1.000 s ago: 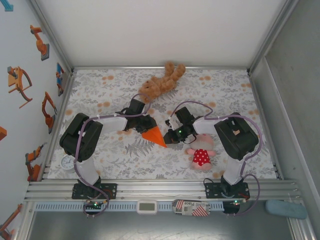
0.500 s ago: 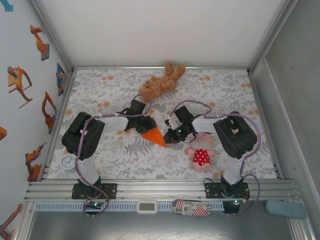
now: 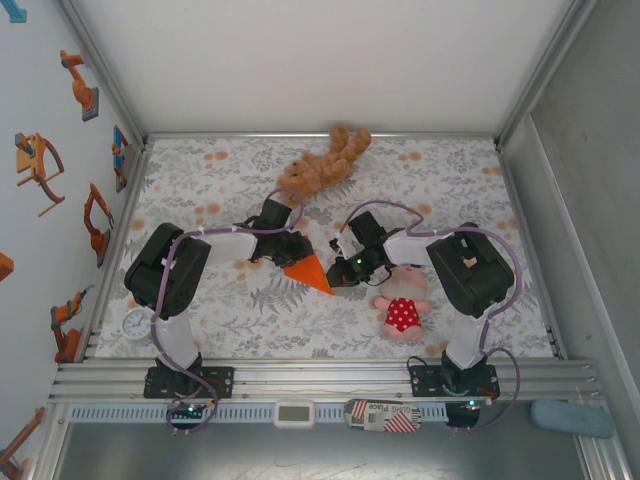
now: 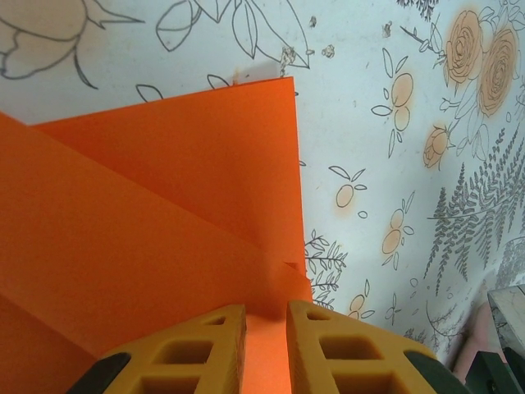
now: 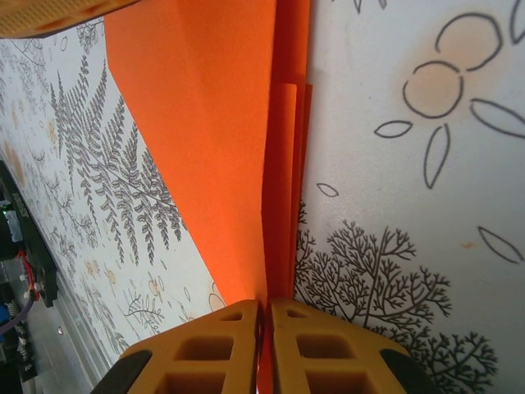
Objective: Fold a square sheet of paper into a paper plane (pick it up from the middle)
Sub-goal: Fourth fold the wing at the center of the table.
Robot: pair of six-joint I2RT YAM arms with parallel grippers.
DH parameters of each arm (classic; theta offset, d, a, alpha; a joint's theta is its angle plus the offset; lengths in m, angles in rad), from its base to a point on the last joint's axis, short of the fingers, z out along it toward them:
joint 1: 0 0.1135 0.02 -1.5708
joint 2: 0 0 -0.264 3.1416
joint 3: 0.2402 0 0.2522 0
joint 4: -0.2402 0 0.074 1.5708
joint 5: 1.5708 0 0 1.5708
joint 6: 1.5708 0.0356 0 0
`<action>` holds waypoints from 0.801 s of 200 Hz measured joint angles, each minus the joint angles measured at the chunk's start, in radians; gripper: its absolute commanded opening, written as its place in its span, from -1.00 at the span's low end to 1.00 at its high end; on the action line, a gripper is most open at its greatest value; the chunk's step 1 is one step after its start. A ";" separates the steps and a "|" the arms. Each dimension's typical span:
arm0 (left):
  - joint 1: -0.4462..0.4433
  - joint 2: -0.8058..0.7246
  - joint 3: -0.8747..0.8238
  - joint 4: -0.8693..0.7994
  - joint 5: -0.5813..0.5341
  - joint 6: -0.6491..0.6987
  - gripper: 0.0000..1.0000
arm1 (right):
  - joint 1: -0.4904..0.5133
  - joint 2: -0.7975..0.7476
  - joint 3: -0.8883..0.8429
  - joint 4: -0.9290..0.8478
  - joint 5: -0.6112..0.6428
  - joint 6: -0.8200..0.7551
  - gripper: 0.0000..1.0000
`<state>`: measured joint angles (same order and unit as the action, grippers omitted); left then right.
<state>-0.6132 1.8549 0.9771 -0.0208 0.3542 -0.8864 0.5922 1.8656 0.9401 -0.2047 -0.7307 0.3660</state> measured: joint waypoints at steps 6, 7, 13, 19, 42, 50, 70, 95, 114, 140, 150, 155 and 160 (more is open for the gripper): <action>0.000 0.001 0.002 -0.001 0.002 0.001 -0.57 | 0.000 -0.002 0.000 0.000 0.000 0.001 -0.70; 0.000 0.001 0.002 -0.001 0.002 0.001 -0.57 | 0.000 -0.002 0.000 0.000 0.000 0.000 -0.70; 0.000 0.002 0.003 -0.002 0.002 0.001 -0.57 | 0.000 -0.003 0.000 0.000 0.000 0.001 -0.69; 0.000 0.002 0.003 -0.002 0.002 0.001 -0.57 | 0.000 -0.005 0.000 0.000 0.002 0.003 -0.64; 0.000 0.003 0.003 -0.002 0.003 0.002 -0.57 | 0.000 -0.032 -0.001 -0.015 0.028 0.009 -0.53; 0.000 0.003 0.003 -0.002 0.003 0.002 -0.57 | -0.001 -0.050 -0.002 -0.019 0.044 0.012 -0.50; 0.001 0.003 0.003 -0.002 0.003 0.003 -0.57 | -0.002 -0.112 -0.017 -0.015 0.095 0.024 -0.47; 0.001 0.003 0.003 -0.002 0.003 0.004 -0.57 | -0.003 -0.184 -0.040 0.013 0.123 0.037 -0.46; 0.001 0.003 0.003 -0.002 0.003 0.004 -0.57 | -0.003 -0.196 -0.046 0.046 0.116 0.054 -0.52; 0.001 0.005 0.003 -0.002 0.006 0.004 -0.57 | 0.000 -0.175 -0.045 0.094 0.081 0.079 -0.72; 0.001 0.005 0.003 -0.001 0.006 0.004 -0.58 | 0.005 -0.156 -0.041 0.108 0.068 0.093 -0.75; 0.001 0.005 0.003 -0.002 0.006 0.004 -0.58 | 0.007 -0.146 -0.037 0.113 0.062 0.095 -0.79; 0.001 0.005 0.003 -0.002 0.006 0.004 -0.58 | 0.011 -0.134 -0.031 0.116 0.058 0.098 -0.81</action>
<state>-0.6125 1.8603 0.9798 -0.0223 0.3599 -0.8825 0.6033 1.7313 0.9096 -0.0891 -0.6727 0.4641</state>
